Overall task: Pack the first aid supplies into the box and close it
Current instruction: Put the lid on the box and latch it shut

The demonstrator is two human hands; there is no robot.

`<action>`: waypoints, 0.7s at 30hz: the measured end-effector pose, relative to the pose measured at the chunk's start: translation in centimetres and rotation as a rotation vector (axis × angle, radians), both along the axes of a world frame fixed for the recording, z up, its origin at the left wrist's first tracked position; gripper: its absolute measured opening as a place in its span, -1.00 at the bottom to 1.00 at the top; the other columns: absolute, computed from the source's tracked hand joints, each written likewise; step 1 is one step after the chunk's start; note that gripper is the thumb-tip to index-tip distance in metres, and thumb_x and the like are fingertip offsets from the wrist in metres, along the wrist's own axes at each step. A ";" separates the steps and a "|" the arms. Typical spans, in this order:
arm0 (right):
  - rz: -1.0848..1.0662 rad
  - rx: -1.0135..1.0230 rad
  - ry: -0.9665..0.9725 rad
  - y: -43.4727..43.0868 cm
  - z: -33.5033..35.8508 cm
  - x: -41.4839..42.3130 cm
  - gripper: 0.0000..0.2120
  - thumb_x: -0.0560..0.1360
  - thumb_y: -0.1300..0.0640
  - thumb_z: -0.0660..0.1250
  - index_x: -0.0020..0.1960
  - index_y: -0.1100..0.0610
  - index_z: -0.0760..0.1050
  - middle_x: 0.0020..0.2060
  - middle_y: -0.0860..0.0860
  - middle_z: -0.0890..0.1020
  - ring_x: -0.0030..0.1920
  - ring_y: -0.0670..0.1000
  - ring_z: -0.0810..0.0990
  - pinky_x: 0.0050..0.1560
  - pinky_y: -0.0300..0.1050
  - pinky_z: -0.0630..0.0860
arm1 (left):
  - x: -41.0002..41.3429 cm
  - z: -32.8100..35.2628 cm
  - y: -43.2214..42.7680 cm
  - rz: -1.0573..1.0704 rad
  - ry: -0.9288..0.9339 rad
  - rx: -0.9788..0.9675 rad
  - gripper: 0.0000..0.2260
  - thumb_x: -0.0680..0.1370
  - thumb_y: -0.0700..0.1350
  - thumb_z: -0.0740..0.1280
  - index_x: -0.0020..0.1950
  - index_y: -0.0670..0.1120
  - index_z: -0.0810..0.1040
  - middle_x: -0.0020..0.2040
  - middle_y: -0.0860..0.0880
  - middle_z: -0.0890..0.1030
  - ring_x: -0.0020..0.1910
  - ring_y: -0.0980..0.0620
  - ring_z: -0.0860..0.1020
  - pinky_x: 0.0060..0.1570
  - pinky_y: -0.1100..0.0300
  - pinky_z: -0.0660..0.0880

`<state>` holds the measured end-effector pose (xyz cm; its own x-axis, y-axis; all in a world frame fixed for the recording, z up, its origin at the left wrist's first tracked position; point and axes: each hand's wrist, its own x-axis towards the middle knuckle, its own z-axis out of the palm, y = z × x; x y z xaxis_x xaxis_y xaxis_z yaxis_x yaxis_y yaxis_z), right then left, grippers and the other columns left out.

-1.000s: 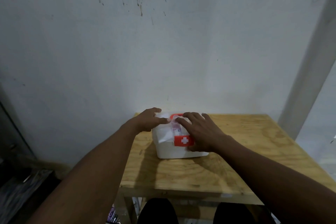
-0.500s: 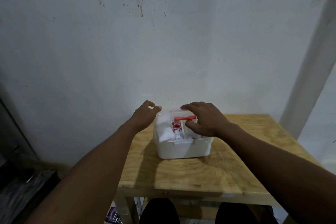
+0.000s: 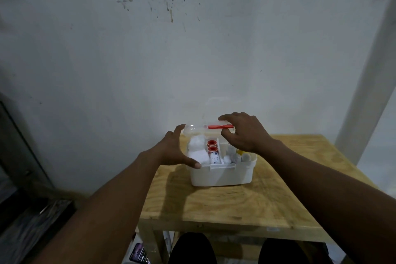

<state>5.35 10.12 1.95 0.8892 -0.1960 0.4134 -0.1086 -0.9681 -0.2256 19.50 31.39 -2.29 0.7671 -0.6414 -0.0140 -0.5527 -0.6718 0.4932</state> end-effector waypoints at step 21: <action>0.062 -0.031 0.086 -0.2 -1.0 -1.4 -0.33 0.30 -0.39 0.07 0.28 -0.09 0.49 0.12 -0.06 0.60 0.12 0.03 0.51 0.13 0.05 0.45 | -0.3 2.8 -0.6 0.079 0.512 -0.211 -0.01 0.16 0.57 0.34 0.49 0.14 0.28 0.39 -0.12 0.45 0.22 -0.19 0.55 0.20 -0.17 0.54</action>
<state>3.99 9.91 0.94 0.9319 -0.1277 0.3395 -0.0657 -0.9799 -0.1881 19.19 30.82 0.47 0.7417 -0.6117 -0.2751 -0.1591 -0.5589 0.8138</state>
